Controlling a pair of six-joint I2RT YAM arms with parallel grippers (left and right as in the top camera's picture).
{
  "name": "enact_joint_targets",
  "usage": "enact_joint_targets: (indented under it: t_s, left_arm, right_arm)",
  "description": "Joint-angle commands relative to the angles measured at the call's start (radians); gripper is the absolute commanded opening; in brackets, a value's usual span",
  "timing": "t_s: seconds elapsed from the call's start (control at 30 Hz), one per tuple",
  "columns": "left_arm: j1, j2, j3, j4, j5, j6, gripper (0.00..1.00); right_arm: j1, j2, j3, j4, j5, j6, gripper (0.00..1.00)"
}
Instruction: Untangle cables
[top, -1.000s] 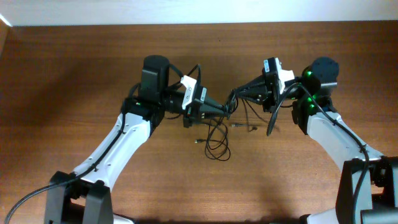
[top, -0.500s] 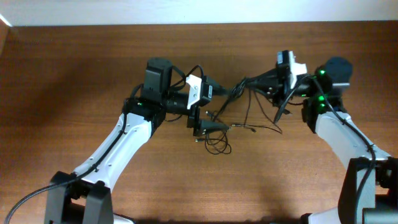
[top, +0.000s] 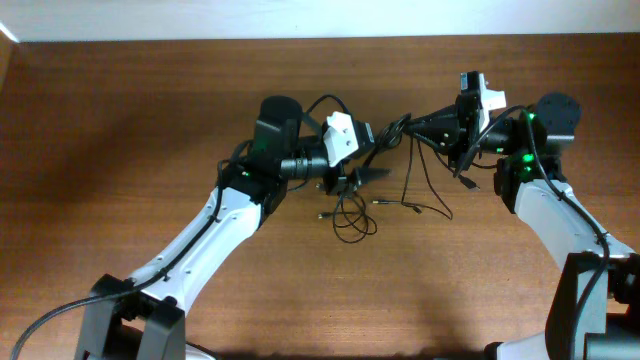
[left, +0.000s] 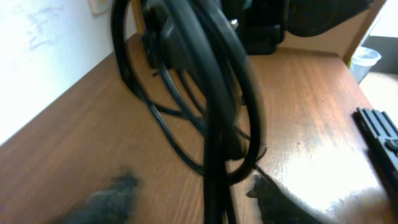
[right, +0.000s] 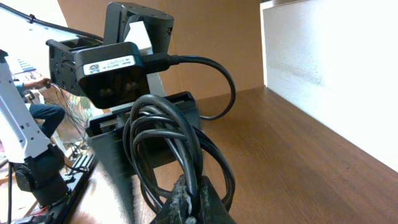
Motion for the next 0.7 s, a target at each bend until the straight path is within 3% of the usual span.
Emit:
enact_joint_targets:
  t_s: [0.0, 0.2, 0.27, 0.3, 0.4, 0.67]
  left_arm:
    - [-0.002, 0.004, 0.003, 0.003, -0.031, -0.021, 0.00]
    - [-0.002, 0.004, 0.003, 0.004, -0.030, -0.021, 0.00]
    - [-0.002, 0.003, 0.003, 0.003, -0.021, -0.021, 0.00]
    - [-0.002, 0.003, 0.003, 0.003, -0.014, -0.035, 0.00]
    - [0.021, 0.003, 0.003, 0.003, 0.024, -0.101, 0.00]
    - [0.147, 0.003, 0.003, 0.002, 0.361, -0.237, 0.00]
  right_arm:
    - [0.005, -0.019, 0.006, 0.000, -0.018, 0.014, 0.04]
    - [0.005, -0.019, 0.006, 0.000, -0.018, 0.014, 0.08]
    - [0.004, -0.019, 0.006, 0.000, -0.018, 0.014, 0.81]
    - [-0.001, -0.019, 0.006, 0.000, -0.017, 0.013, 0.99]
    - [-0.042, -0.019, 0.006, 0.000, -0.017, 0.014, 0.99]
    - [-0.160, -0.019, 0.005, -0.123, -0.016, 0.014, 0.99]
